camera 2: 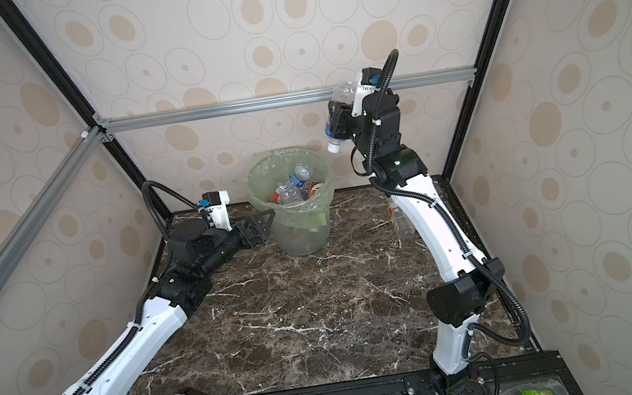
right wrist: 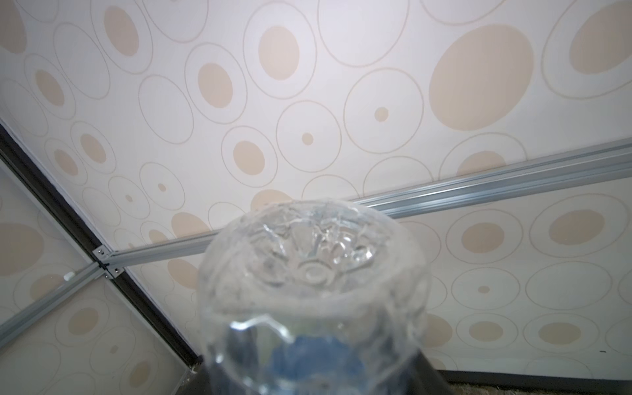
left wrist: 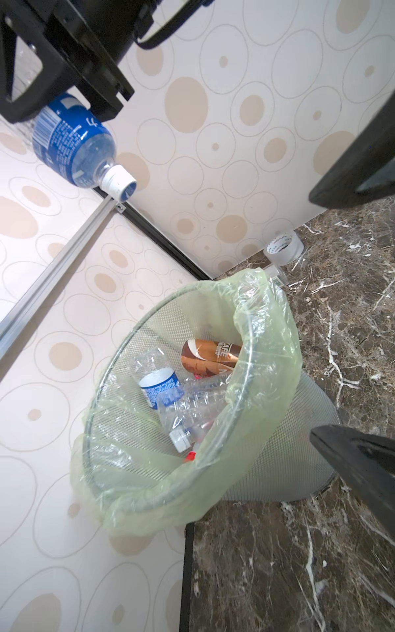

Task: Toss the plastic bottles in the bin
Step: 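Carry the Pocari Sweat bottle over the bin with the right gripper and release it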

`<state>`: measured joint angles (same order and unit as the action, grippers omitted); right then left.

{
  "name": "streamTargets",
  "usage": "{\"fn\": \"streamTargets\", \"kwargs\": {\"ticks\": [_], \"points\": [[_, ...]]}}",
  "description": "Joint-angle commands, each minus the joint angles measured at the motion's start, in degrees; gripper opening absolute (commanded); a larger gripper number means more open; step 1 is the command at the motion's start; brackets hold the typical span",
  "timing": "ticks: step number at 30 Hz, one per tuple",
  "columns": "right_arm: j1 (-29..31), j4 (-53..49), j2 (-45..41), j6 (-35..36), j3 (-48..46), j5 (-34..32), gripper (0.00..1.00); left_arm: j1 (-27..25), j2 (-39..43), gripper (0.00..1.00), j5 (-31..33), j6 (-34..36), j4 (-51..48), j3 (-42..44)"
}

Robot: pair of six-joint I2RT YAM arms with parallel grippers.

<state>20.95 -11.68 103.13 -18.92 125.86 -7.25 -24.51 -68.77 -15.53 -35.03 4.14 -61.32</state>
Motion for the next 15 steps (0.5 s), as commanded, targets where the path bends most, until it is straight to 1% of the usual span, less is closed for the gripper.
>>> {"fn": "streamTargets", "kwargs": {"ticks": [1,4,8,11,13,15], "points": [[0.37,4.29,1.18,-0.14,5.12,-0.58,0.52,0.82,1.17,0.99,-1.43,-0.96,-0.63,-1.05],[1.13,2.09,5.33,-2.02,9.13,1.31,0.52,1.04,1.54,0.99,-1.59,-1.19,-0.2,-0.41],[4.53,-1.87,13.13,-2.83,13.08,4.34,0.53,1.2,1.89,0.99,-1.69,-1.25,-0.07,0.32],[6.98,-8.17,20.96,-4.13,18.96,7.27,0.58,1.3,2.28,0.99,-1.79,-1.36,-0.12,0.92],[7.76,-12.62,25.94,-4.86,23.84,9.35,0.68,1.31,2.65,0.99,-1.87,-1.45,-0.1,1.36],[8.03,-15.73,28.47,-4.75,27.85,10.15,0.81,1.31,3.1,0.99,-1.63,-1.48,-0.12,1.94]]}}
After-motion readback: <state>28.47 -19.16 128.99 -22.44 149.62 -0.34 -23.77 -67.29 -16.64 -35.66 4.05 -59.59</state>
